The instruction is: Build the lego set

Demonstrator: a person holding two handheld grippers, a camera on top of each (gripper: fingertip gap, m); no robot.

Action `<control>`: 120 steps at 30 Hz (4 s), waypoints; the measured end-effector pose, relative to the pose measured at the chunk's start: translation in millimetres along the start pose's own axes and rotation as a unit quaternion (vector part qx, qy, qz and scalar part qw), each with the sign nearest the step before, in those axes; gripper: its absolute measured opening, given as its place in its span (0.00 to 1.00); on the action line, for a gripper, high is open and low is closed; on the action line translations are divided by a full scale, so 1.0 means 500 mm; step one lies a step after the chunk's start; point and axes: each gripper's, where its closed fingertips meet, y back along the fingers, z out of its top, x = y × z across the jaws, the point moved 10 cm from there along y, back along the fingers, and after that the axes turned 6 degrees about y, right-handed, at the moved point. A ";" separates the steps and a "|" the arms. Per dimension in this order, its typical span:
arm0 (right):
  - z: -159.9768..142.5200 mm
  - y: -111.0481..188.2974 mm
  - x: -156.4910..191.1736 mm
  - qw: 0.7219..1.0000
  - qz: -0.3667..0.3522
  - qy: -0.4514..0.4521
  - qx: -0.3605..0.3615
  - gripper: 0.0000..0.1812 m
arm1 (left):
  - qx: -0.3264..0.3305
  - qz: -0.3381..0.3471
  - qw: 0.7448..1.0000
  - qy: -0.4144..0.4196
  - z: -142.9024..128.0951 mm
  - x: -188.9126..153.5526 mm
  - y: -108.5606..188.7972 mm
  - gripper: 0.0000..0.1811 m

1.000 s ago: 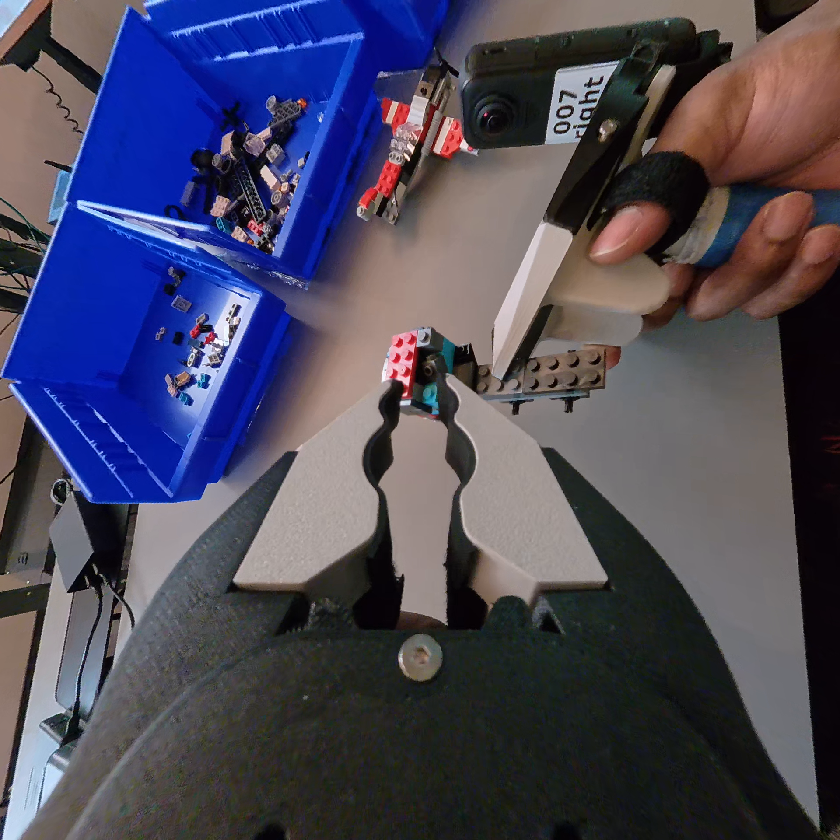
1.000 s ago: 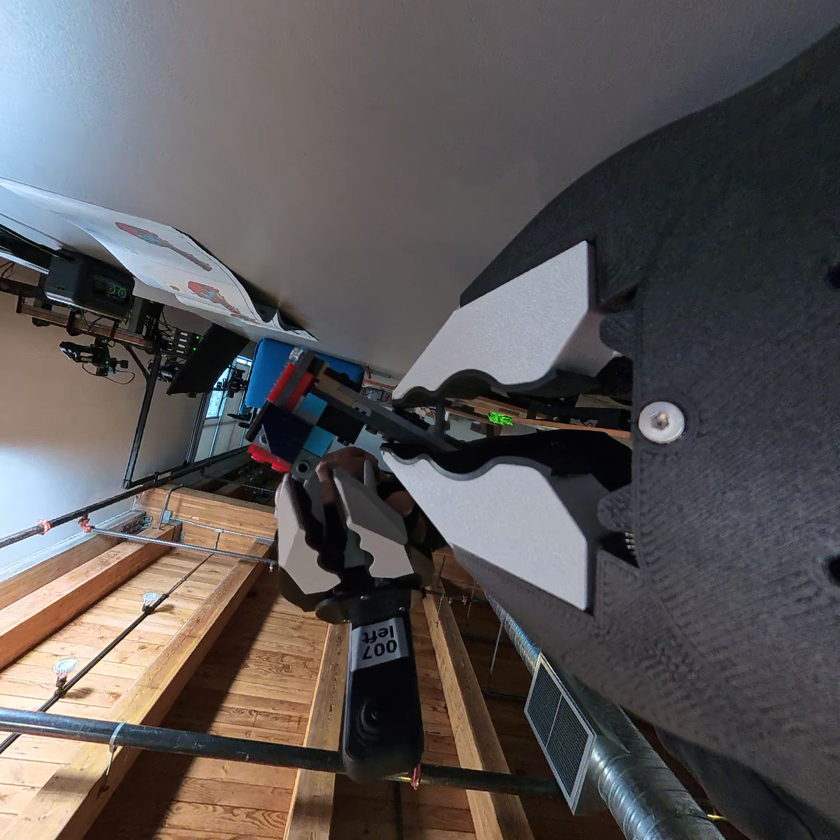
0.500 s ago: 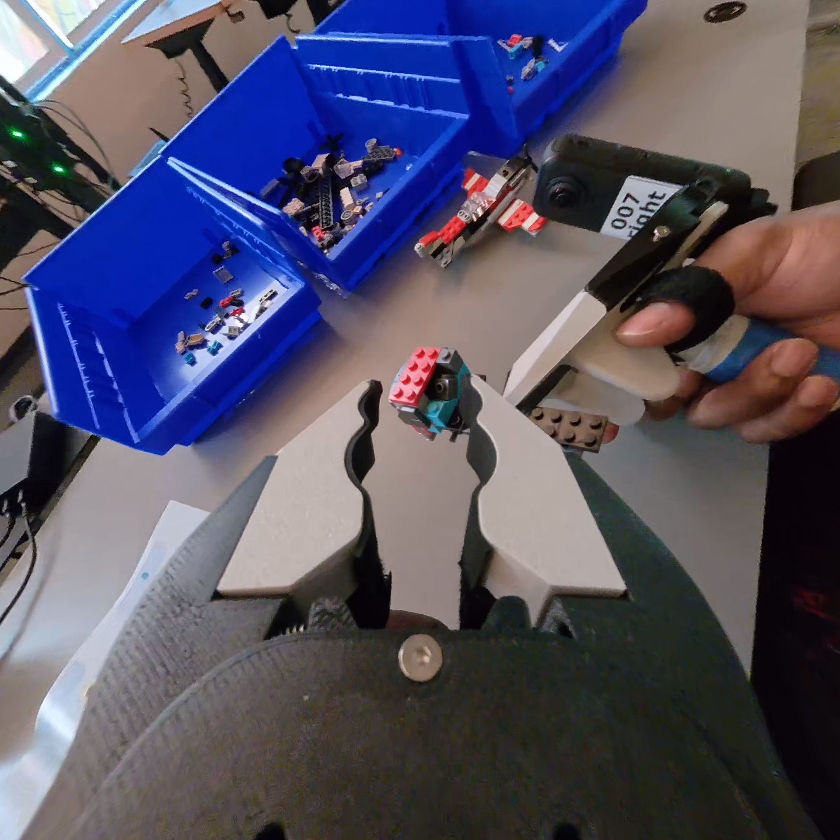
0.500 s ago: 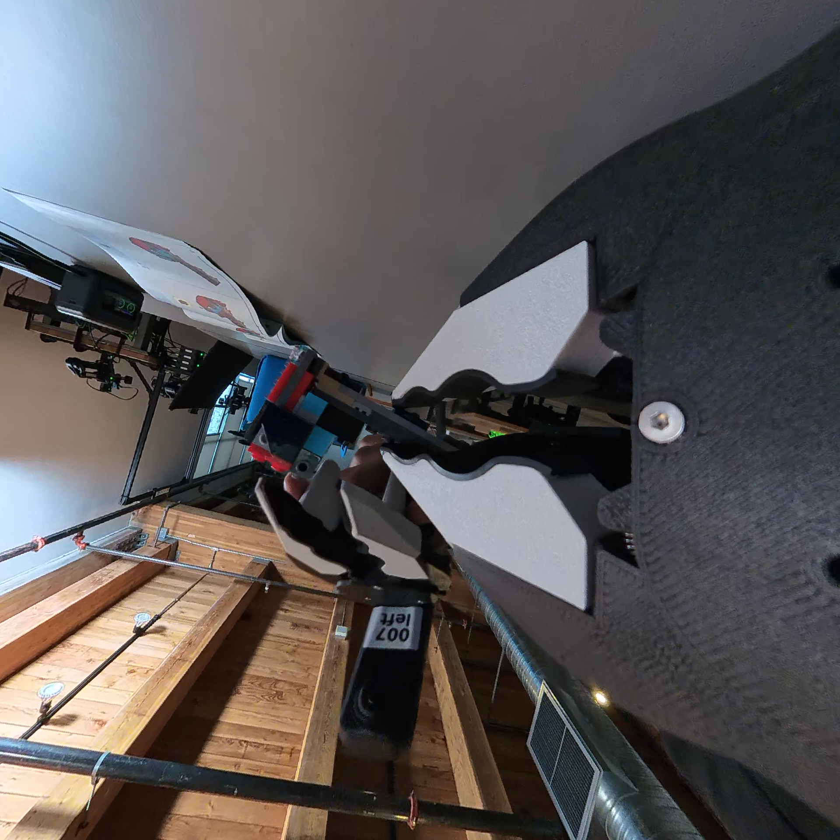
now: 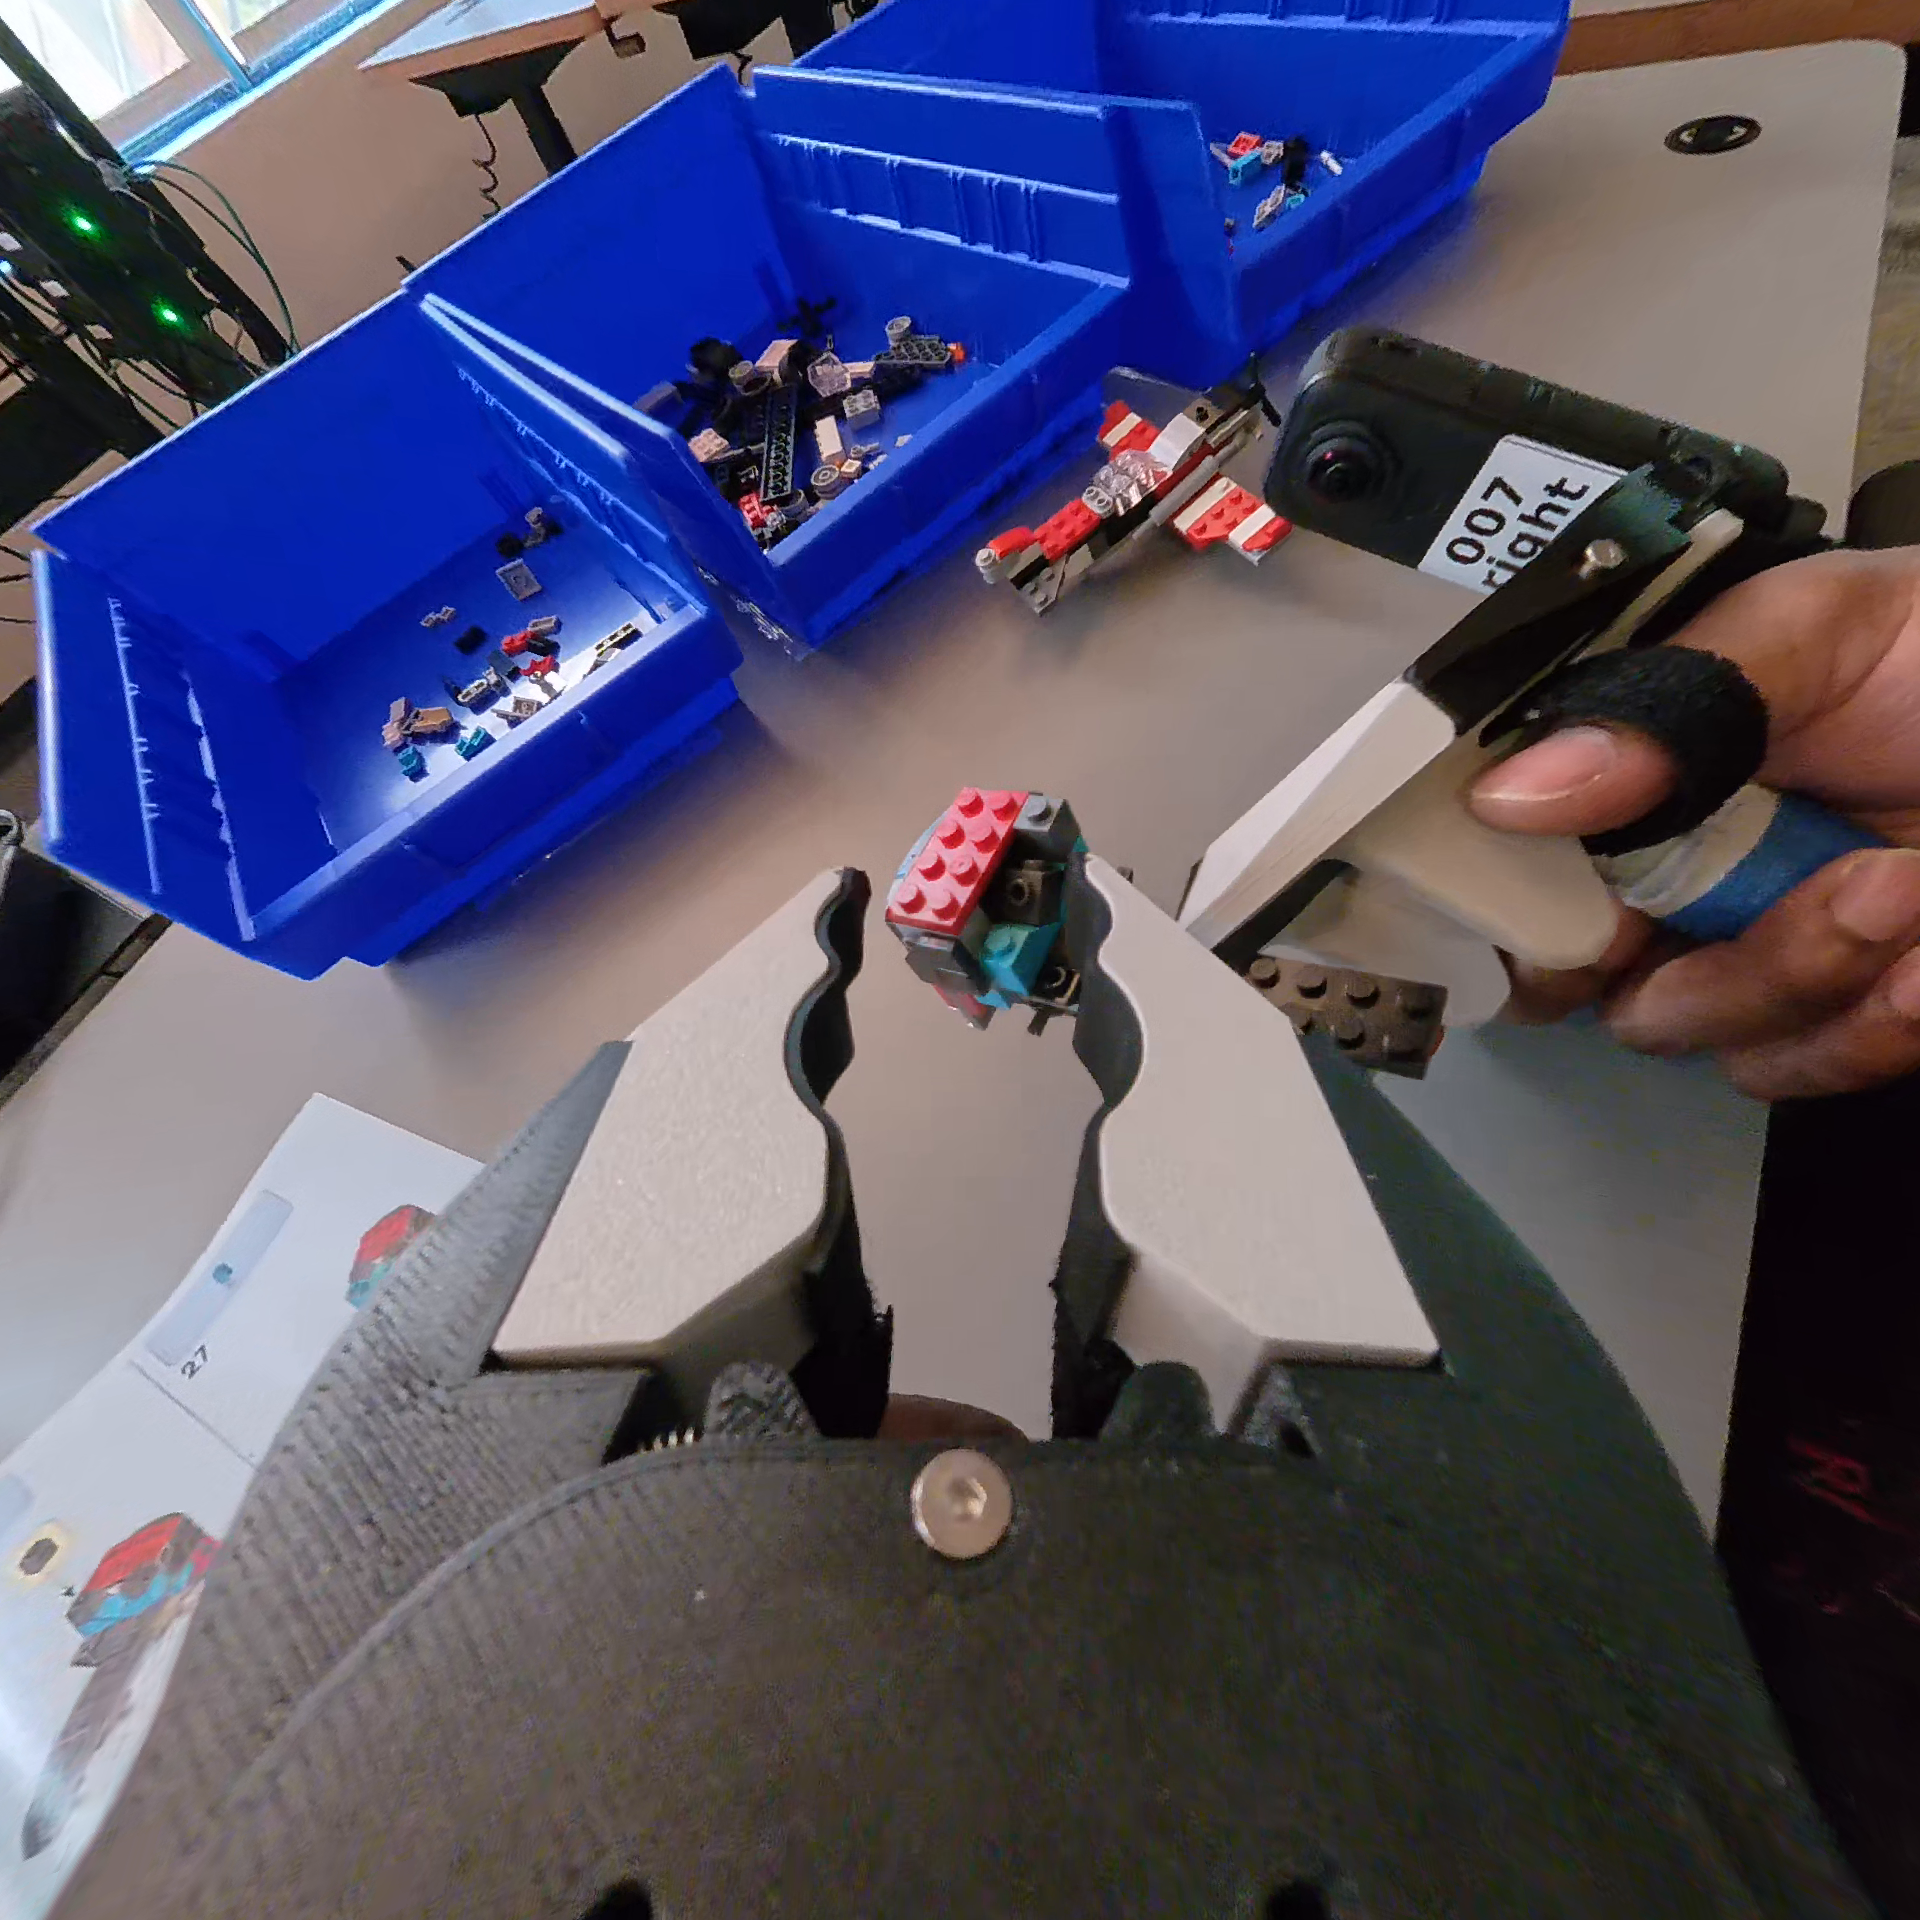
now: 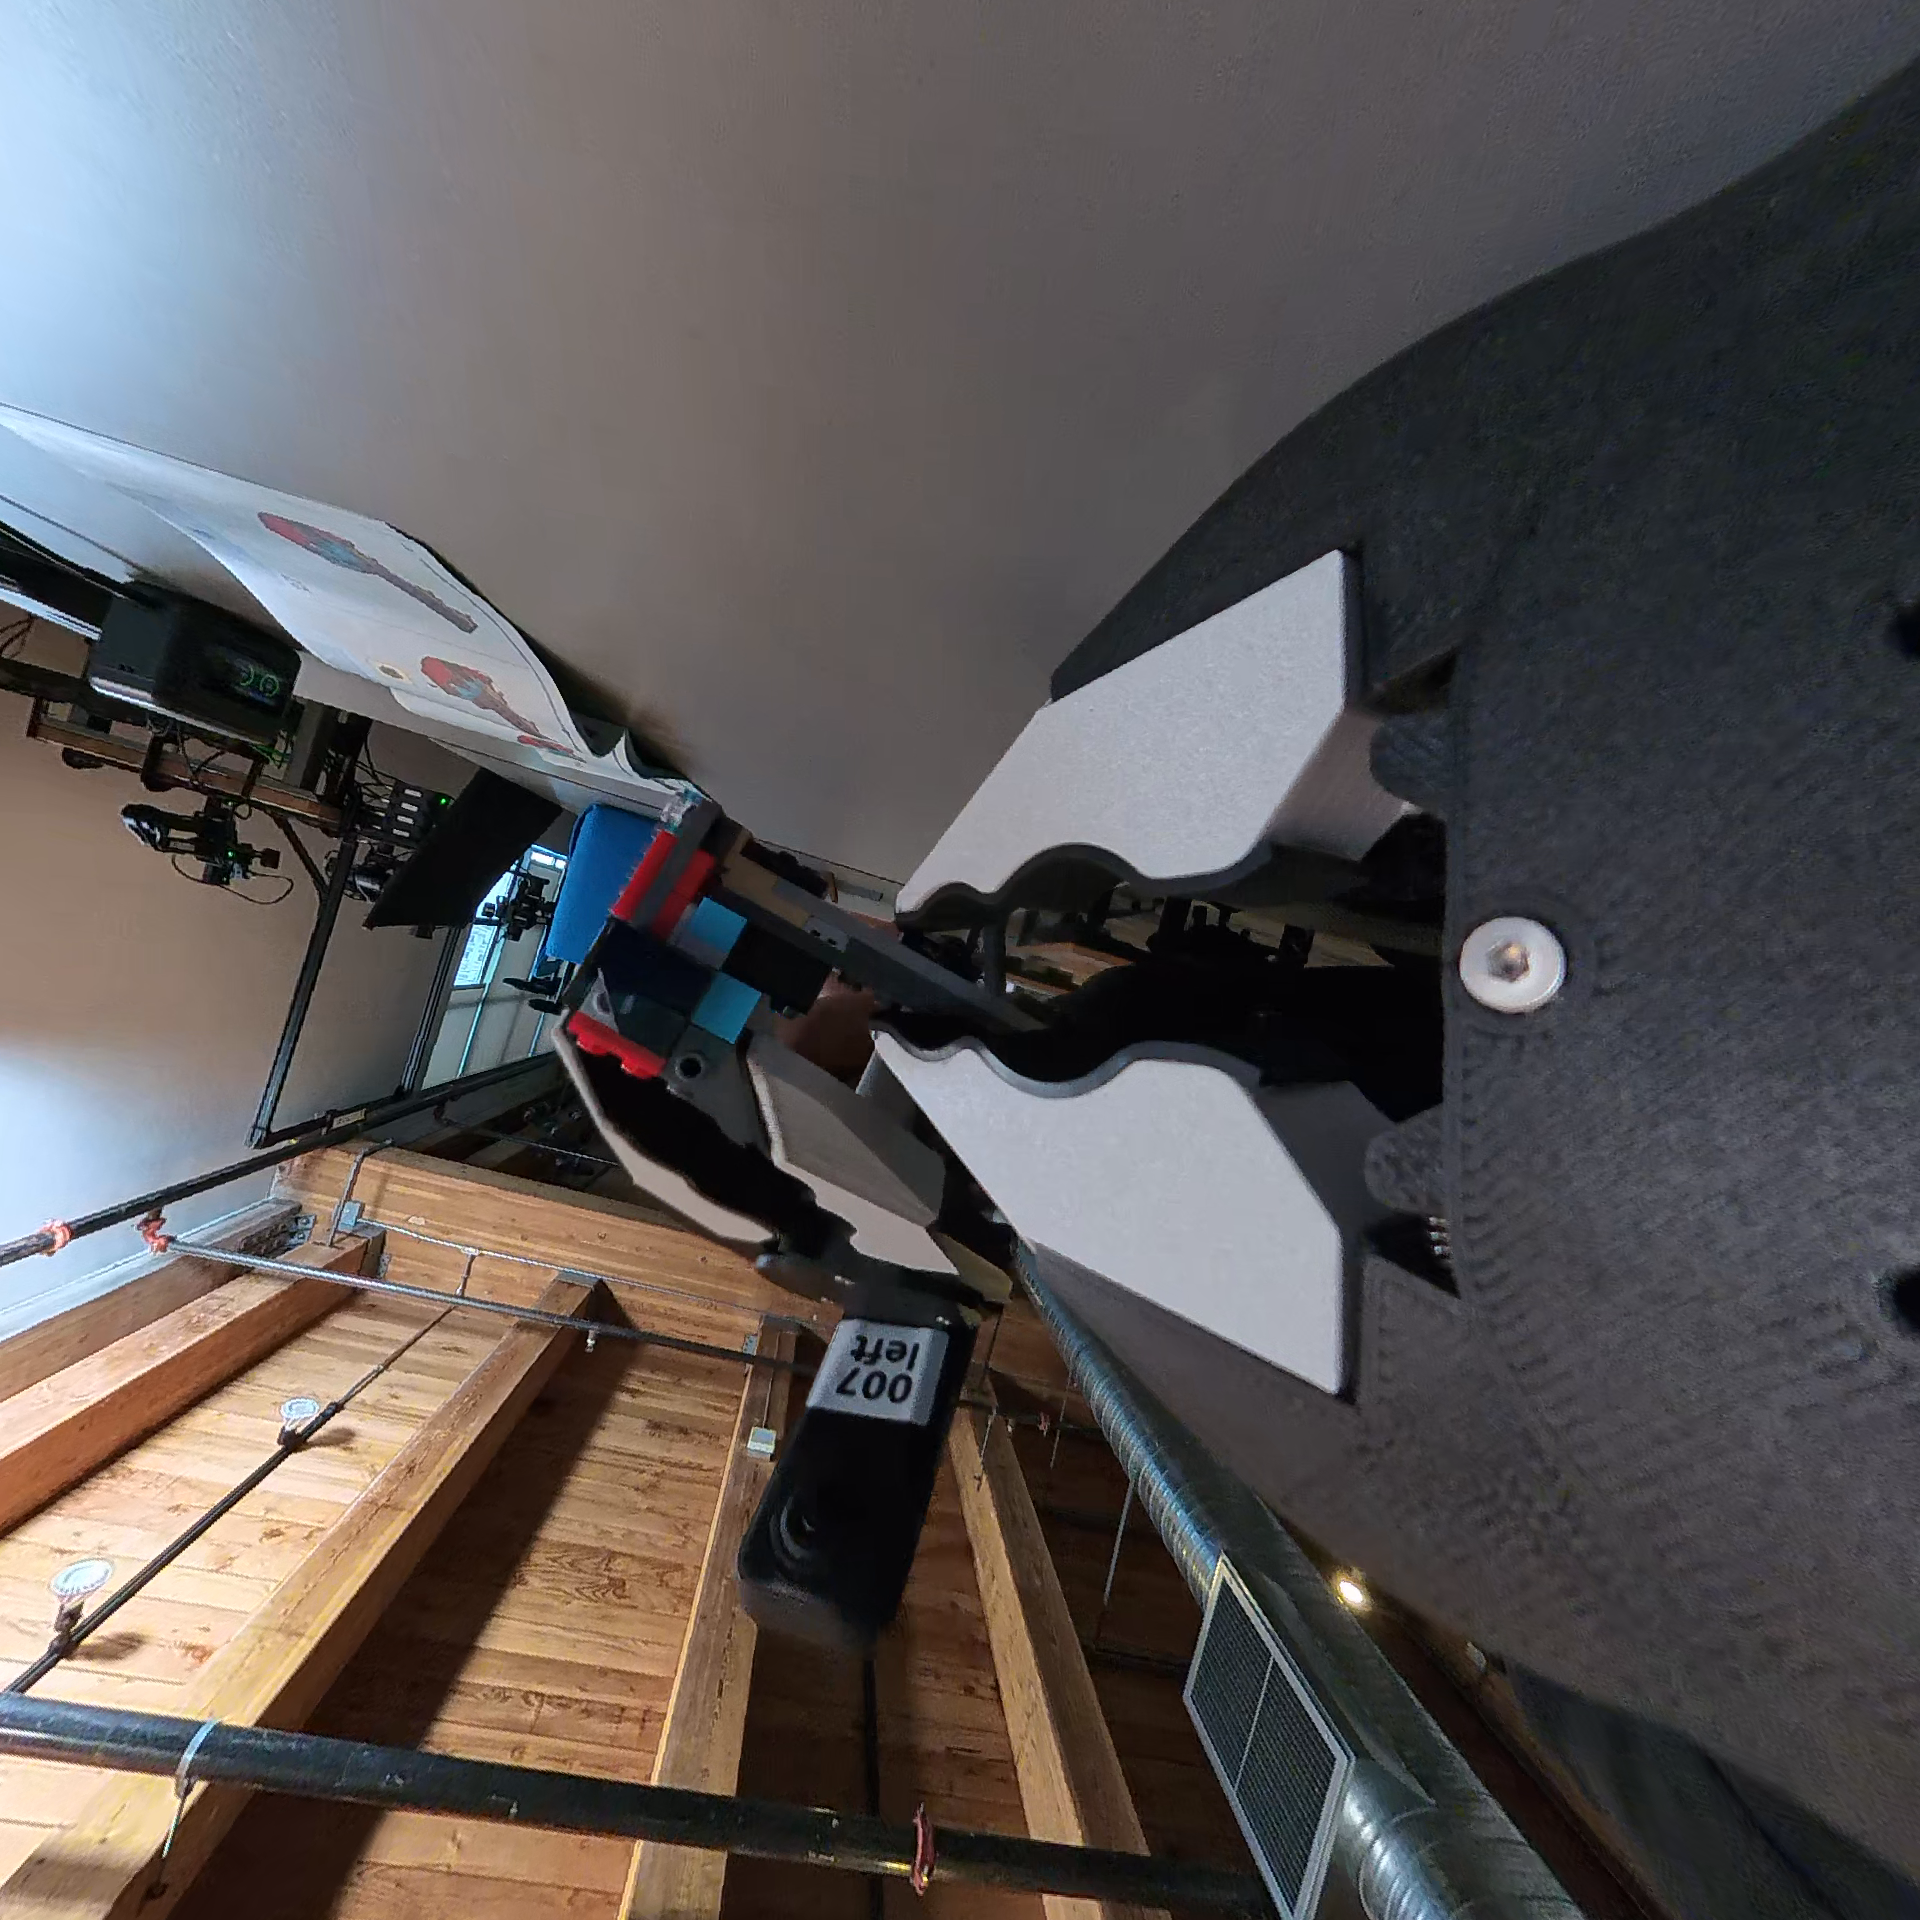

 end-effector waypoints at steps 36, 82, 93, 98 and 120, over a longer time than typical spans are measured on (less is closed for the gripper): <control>0.000 0.000 -0.001 1.000 0.000 -0.003 -0.004 0.07 | -0.022 -0.005 0.999 0.027 -0.005 0.019 0.021 0.19; -0.002 -0.001 -0.002 1.000 0.002 -0.009 -0.004 0.07 | 0.093 -0.041 0.979 -0.177 0.044 0.008 0.011 0.07; -0.002 -0.002 -0.002 1.000 0.002 -0.008 -0.003 0.07 | 0.102 -0.054 0.979 -0.171 0.046 0.010 0.008 0.06; -0.002 -0.002 -0.001 1.000 0.002 -0.007 -0.002 0.07 | 0.107 -0.061 0.977 -0.175 0.047 0.012 0.009 0.05; -0.004 -0.004 -0.001 1.000 0.001 -0.005 0.002 0.07 | 0.173 -0.078 0.941 -0.281 0.074 0.000 0.005 0.03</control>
